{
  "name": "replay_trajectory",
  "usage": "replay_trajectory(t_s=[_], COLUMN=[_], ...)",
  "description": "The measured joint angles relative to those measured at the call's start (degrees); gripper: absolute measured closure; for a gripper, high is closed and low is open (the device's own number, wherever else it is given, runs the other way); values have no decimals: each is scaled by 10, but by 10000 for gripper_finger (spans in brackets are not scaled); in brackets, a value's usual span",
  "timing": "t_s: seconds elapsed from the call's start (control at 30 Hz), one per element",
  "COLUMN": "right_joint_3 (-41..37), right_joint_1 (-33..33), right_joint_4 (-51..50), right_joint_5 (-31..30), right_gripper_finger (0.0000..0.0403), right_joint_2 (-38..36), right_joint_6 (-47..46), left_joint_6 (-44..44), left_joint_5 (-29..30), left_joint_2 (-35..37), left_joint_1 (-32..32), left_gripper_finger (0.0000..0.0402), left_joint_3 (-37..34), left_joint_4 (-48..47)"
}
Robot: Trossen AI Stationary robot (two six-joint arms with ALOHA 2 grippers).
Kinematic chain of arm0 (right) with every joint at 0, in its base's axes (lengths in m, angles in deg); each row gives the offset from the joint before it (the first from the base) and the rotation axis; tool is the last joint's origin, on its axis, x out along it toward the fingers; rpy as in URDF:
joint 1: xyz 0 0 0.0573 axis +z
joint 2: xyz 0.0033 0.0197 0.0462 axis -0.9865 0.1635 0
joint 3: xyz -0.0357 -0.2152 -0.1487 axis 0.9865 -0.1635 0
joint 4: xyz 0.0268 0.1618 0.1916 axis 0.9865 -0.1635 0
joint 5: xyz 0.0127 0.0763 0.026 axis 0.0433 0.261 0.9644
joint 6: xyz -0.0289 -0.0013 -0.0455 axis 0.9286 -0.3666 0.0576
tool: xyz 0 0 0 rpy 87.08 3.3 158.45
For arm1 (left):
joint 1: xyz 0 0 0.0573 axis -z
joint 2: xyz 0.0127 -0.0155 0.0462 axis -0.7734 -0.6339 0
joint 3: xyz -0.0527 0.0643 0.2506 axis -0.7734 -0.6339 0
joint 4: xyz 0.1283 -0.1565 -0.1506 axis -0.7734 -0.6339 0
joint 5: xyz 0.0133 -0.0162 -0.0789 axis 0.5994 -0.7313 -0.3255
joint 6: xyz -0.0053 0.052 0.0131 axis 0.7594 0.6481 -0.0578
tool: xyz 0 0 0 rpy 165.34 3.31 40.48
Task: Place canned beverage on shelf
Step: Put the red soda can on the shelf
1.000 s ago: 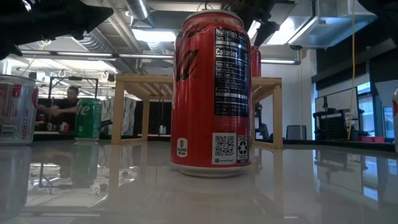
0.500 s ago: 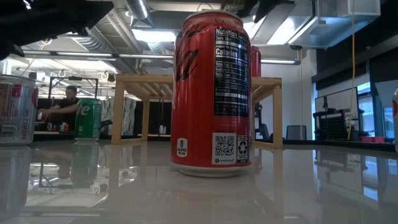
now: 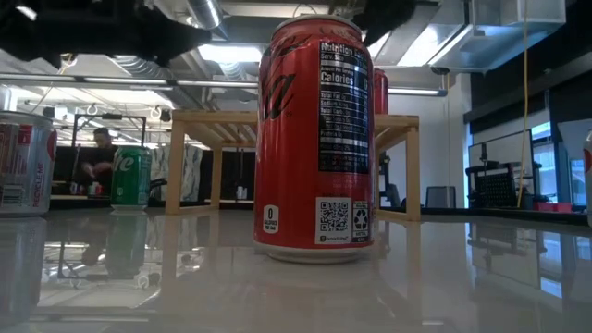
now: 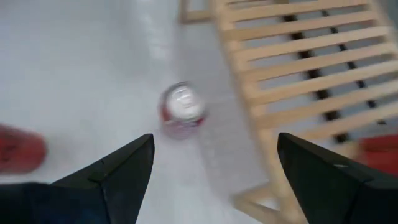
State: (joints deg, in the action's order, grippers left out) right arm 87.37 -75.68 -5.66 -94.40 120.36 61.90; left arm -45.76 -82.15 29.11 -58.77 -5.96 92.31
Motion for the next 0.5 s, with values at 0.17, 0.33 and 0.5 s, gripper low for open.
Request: replay_trajectory(t_s=[0.17, 0.33, 0.5], right_joint_3=[-177, -297, -353], right_joint_1=[44, 80, 111], right_joint_4=[185, 319, 416], right_joint_5=[15, 67, 113], right_gripper_finger=[68, 68, 68], right_joint_2=[-52, -58, -58], right_joint_6=[4, 2, -33], left_joint_6=[-11, -22, -67], left_joint_5=[-27, -20, -18], left_joint_2=[-66, -123, -186], left_joint_1=[34, 75, 114], left_gripper_finger=[398, 398, 398], left_joint_3=[18, 32, 37], left_joint_4=[-14, -11, -4])
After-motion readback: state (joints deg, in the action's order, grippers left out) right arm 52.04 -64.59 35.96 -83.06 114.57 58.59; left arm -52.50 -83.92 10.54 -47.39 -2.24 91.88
